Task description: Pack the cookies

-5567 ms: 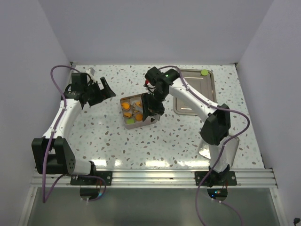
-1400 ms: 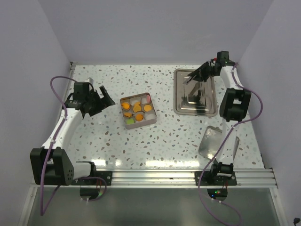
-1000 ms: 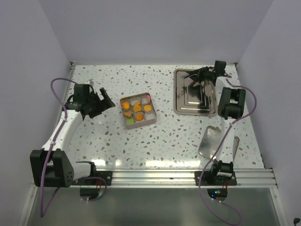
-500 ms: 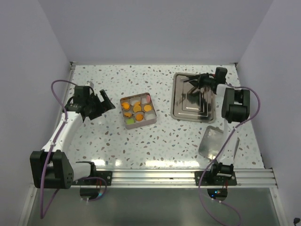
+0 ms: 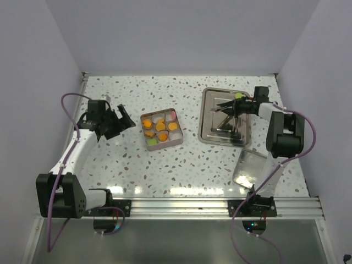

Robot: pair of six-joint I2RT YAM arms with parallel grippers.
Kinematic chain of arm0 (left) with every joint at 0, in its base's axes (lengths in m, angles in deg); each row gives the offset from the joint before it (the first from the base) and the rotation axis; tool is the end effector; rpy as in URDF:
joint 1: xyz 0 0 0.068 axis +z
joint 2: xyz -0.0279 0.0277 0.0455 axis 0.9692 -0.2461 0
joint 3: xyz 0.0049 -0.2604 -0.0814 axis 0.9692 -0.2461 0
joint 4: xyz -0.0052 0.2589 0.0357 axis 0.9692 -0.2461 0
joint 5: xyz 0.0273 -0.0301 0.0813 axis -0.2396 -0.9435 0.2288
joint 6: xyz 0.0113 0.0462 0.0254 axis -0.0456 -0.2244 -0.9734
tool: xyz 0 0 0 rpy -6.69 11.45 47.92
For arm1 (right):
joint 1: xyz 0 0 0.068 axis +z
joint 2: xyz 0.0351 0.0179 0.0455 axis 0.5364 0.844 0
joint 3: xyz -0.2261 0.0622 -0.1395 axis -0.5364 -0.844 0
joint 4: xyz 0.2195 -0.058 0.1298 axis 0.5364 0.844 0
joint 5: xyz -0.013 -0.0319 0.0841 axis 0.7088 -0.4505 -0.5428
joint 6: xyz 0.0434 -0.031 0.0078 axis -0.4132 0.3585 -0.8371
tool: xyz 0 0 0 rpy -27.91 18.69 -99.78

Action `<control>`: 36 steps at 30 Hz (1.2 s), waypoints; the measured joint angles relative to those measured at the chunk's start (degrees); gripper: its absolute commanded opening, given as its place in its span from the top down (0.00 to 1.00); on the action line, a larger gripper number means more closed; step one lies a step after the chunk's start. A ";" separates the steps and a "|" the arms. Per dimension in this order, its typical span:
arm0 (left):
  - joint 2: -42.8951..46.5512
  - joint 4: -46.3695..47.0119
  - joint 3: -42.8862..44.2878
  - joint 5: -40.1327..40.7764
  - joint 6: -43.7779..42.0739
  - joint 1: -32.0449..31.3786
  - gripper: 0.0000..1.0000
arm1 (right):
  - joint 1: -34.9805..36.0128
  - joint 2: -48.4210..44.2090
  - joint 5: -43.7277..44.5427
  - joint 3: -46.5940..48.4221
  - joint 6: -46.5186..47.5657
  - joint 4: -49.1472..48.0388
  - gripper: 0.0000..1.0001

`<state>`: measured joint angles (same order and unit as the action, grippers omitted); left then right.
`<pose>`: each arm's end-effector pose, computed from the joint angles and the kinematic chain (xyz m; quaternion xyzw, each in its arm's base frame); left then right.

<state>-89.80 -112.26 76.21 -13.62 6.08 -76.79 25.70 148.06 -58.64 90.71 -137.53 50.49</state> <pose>0.2598 -0.0128 0.2583 -0.2208 0.9052 -0.2038 0.3006 0.4230 -0.0210 0.1649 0.4416 0.7297 0.5220 0.0023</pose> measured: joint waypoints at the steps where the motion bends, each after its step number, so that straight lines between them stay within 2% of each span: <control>1: -0.17 0.11 0.00 -0.11 0.00 0.00 0.04 | 0.11 -1.53 -0.04 -2.01 0.55 0.79 0.99; 7: -1.11 0.28 0.00 -0.55 -0.13 -0.02 0.04 | 1.03 -4.35 -0.90 -7.93 1.73 2.64 1.00; 13: -1.33 0.24 0.07 -0.72 -1.14 0.00 0.04 | 1.73 -3.23 -1.11 -2.43 1.81 2.89 1.00; 16: -1.33 0.24 0.35 -0.72 -1.46 0.00 0.04 | 2.16 -4.11 -1.25 -3.39 0.79 0.61 1.00; 21: -1.33 0.22 0.42 -0.70 -1.49 0.00 0.04 | 5.38 -10.38 -1.05 -15.10 -1.73 -0.22 1.00; 27: -1.51 0.28 0.42 -1.01 -1.46 0.00 0.04 | 15.30 -22.03 -1.53 -29.09 -8.85 -4.96 1.00; 31: -2.36 0.26 0.76 -1.31 -1.49 0.00 0.04 | 16.50 -29.24 -1.88 -37.24 -12.28 -6.82 1.00; 36: -2.56 0.28 1.05 -1.40 -1.49 0.00 0.04 | 17.53 -34.58 -2.19 -48.81 -20.63 -20.31 1.00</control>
<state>-92.36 -111.98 77.26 -15.02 4.60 -76.79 43.22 113.48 -60.83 41.90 -158.17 30.19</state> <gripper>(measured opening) 0.964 0.261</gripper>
